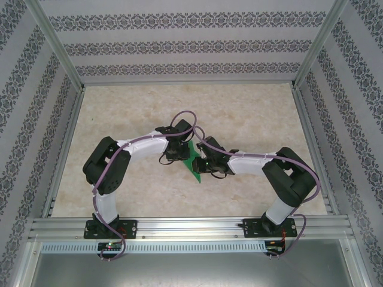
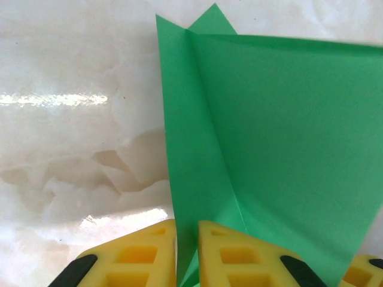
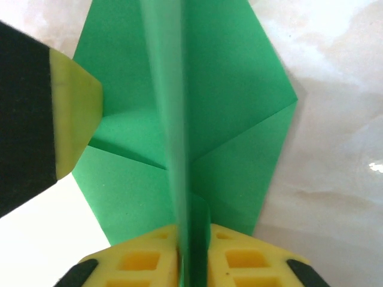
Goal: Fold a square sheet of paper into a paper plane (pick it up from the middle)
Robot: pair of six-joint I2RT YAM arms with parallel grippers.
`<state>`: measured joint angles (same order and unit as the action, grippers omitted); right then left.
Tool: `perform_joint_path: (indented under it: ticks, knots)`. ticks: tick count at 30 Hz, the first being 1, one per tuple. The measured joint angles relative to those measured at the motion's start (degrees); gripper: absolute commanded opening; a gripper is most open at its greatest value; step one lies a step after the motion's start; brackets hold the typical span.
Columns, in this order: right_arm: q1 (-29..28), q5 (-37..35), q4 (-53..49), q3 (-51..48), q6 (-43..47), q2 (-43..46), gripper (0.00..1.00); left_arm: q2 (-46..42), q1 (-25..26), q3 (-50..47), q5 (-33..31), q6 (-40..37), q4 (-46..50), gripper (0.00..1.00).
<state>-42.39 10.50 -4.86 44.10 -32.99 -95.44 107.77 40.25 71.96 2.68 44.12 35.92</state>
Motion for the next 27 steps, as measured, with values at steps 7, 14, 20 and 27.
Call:
perform_joint_path:
  ticks: [7, 14, 20, 27]
  knots:
    - [-0.1, -1.5, -2.3, 1.7, 0.4, 0.1, 0.01, -5.2, -0.1, -2.4, 0.5, 0.8, -2.1, 0.32]
    - [-0.3, -11.7, -13.8, 8.0, 0.6, 2.5, 0.03, -18.6, -3.3, -10.0, 0.2, 3.8, -6.7, 0.37]
    - [-0.2, -19.1, -23.1, 18.1, 0.9, -0.9, 0.05, -26.4, -8.6, -16.2, -1.3, 5.9, -9.3, 0.38]
    - [-0.2, -19.9, -27.8, 24.2, 1.3, -10.1, 0.09, -29.0, -10.7, -20.6, -1.4, 6.9, -10.0, 0.38]
